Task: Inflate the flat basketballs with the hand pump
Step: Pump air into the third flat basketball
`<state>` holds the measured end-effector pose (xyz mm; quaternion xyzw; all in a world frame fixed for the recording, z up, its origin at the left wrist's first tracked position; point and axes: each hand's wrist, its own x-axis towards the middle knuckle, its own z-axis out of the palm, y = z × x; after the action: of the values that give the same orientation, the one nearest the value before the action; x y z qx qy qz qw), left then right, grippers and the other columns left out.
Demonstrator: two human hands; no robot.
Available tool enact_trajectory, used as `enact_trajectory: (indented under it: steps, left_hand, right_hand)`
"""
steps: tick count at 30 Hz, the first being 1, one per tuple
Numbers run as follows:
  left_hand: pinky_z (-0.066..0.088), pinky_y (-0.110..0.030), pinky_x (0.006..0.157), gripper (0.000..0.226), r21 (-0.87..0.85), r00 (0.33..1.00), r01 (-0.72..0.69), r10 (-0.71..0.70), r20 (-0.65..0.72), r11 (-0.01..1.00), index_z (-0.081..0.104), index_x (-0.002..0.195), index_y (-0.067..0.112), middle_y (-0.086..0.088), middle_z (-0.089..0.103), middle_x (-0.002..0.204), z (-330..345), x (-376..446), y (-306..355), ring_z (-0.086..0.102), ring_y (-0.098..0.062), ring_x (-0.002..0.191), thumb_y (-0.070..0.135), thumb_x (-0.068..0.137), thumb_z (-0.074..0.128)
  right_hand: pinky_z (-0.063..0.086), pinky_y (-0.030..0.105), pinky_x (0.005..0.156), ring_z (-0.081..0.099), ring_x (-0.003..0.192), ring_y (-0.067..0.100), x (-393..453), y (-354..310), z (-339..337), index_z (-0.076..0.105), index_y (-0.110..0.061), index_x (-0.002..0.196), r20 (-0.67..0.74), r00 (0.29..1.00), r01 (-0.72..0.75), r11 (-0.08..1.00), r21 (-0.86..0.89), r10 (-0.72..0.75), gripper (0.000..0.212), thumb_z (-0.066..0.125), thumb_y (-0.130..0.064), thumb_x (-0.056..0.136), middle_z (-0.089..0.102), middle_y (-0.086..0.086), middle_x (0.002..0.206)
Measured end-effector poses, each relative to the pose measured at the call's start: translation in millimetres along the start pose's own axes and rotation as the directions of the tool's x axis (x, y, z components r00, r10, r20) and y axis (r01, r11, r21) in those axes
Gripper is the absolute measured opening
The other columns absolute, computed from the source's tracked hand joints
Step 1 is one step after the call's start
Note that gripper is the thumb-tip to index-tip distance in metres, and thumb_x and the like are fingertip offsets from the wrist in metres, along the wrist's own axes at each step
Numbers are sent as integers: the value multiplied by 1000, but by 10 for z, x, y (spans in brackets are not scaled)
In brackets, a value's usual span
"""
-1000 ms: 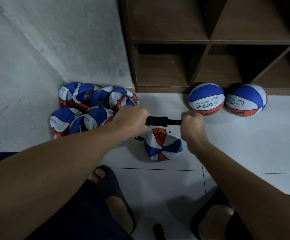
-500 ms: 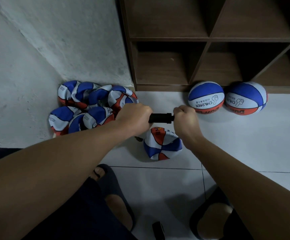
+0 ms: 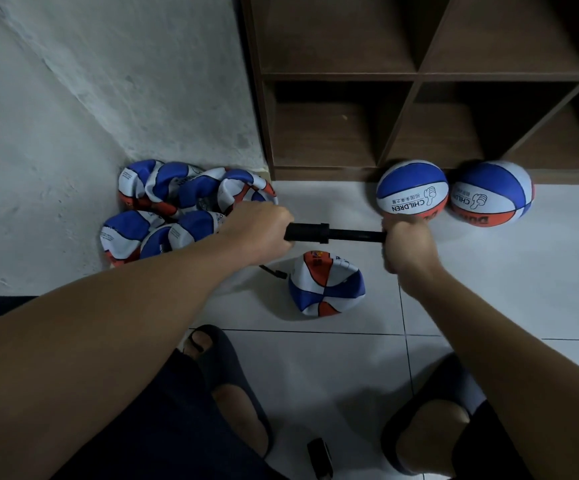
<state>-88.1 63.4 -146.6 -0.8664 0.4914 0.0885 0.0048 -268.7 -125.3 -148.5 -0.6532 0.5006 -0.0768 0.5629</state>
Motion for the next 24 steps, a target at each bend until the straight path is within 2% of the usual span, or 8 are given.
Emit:
enact_trajectory:
  steps: [2, 4, 6, 10, 12, 14, 20, 24]
  left_hand:
    - [30, -29, 49, 28, 44, 999, -28, 30, -34, 999, 53, 70, 25, 5, 54, 62, -35, 10, 130, 52, -17, 52, 33, 95, 61]
    - [34, -29, 50, 23, 63, 998, -47, 50, -46, 997, 56, 75, 26, 6, 54, 63, -44, 19, 200, 57, -19, 55, 32, 96, 61]
    - [42, -31, 52, 22, 36, 998, -33, 35, -42, 999, 56, 77, 28, 6, 54, 64, -40, 21, 228, 61, -21, 58, 33, 97, 62]
    - [37, -30, 51, 22, 38, 998, -34, 36, -52, 999, 54, 76, 29, 6, 55, 64, -5, 33, 224, 61, -22, 57, 32, 95, 64]
    - [34, -29, 50, 19, 40, 998, -24, 26, -53, 999, 57, 80, 26, 5, 54, 65, 3, 23, 233, 61, -23, 58, 32, 96, 64]
    - [32, -29, 49, 18, 51, 997, -35, 38, -69, 998, 59, 82, 24, 5, 52, 65, 2, 38, 235, 60, -23, 58, 32, 97, 64]
    - [26, -28, 48, 28, 21, 994, -47, 48, -96, 999, 50, 73, 26, 6, 49, 62, 13, 65, 217, 56, -21, 55, 31, 97, 63]
    - [32, -30, 51, 34, -2, 992, -34, 33, -125, 999, 42, 67, 29, 7, 49, 64, -37, 83, 101, 57, -23, 58, 31, 96, 59]
  right_hand:
    - [40, 27, 55, 44, 61, 15, -26, 47, 126, 53, -19, 79, -28, 999, 29, 999, -43, -30, 21, 48, -14, 99, 47, 0, 74]
    - [34, 25, 42, 38, 58, 20, -19, 54, 207, 54, 5, 86, -18, 998, 64, 992, -109, -66, 18, 42, -2, 97, 42, 10, 72]
    - [27, 24, 35, 34, 53, 18, -6, 23, 267, 52, 17, 99, 7, 997, 77, 988, -136, -77, 18, 39, 4, 97, 38, 13, 73]
    - [35, 33, 49, 41, 59, 21, -93, -33, 388, 55, 12, 95, -27, 996, 84, 996, -34, -85, 22, 41, -4, 101, 43, 12, 73]
    - [34, 34, 55, 42, 61, 21, -138, -81, 433, 54, 1, 82, -21, 995, 101, 995, -11, -102, 26, 42, -8, 103, 43, 8, 68]
    - [35, 32, 55, 44, 59, 19, -143, -105, 455, 53, -9, 78, -21, 992, 122, 992, -15, -122, 30, 42, -12, 106, 46, 4, 66]
    - [38, 33, 53, 47, 58, 18, -101, -182, 440, 64, -11, 95, 43, 993, 110, 993, -34, -108, 26, 44, -20, 109, 50, 5, 72]
    - [38, 37, 57, 47, 62, 22, 35, -270, 236, 67, -13, 96, 43, 994, 101, 993, -55, -99, 22, 49, -24, 102, 51, 5, 71]
